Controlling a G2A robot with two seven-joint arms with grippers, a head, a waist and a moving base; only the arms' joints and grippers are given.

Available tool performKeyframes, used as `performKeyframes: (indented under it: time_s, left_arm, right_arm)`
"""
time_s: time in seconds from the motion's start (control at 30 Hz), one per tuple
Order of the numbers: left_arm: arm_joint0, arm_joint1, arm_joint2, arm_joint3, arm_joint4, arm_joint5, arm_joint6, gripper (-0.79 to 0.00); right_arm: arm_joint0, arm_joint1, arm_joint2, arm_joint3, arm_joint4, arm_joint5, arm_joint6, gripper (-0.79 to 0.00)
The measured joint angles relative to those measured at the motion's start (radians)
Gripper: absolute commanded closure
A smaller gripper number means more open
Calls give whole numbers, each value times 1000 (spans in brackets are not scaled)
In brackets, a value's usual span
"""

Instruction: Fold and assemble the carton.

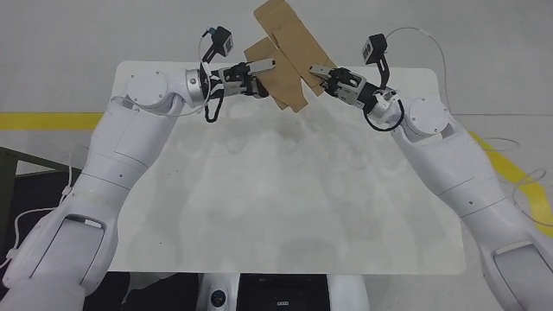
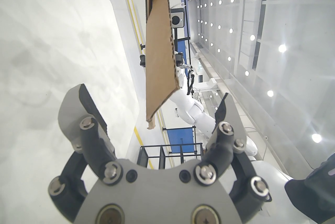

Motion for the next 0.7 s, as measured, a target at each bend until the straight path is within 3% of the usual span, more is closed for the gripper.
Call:
performKeyframes:
  time_s: [0.1,0.13,0.43,0.47,0.57,0.6,0.7]
  left_arm:
    - [3,-5,4,1,6,15,21,-34]
    - [3,-7,6,2,6,22,25,0]
    - [-9,-21,14,35,9,76,41,0]
    - [-10,-22,14,38,7,81,41,0]
    - [-16,-27,14,49,-1,95,40,0]
    - [-19,-29,13,53,-3,99,39,0]
    - [-25,-32,10,64,-10,109,35,0]
  right_arm:
    - [-2,-8,5,6,-6,1,-2,0]
    - [-2,-10,6,7,-8,2,-2,0]
    - [-9,-27,26,19,-26,4,3,0]
    - [-10,-29,28,20,-27,4,4,-43]
    - [-14,-33,37,19,-30,3,10,-351]
    - [-16,-35,41,18,-30,1,13,-785]
    - [-22,-37,56,16,-30,-8,18,-785]
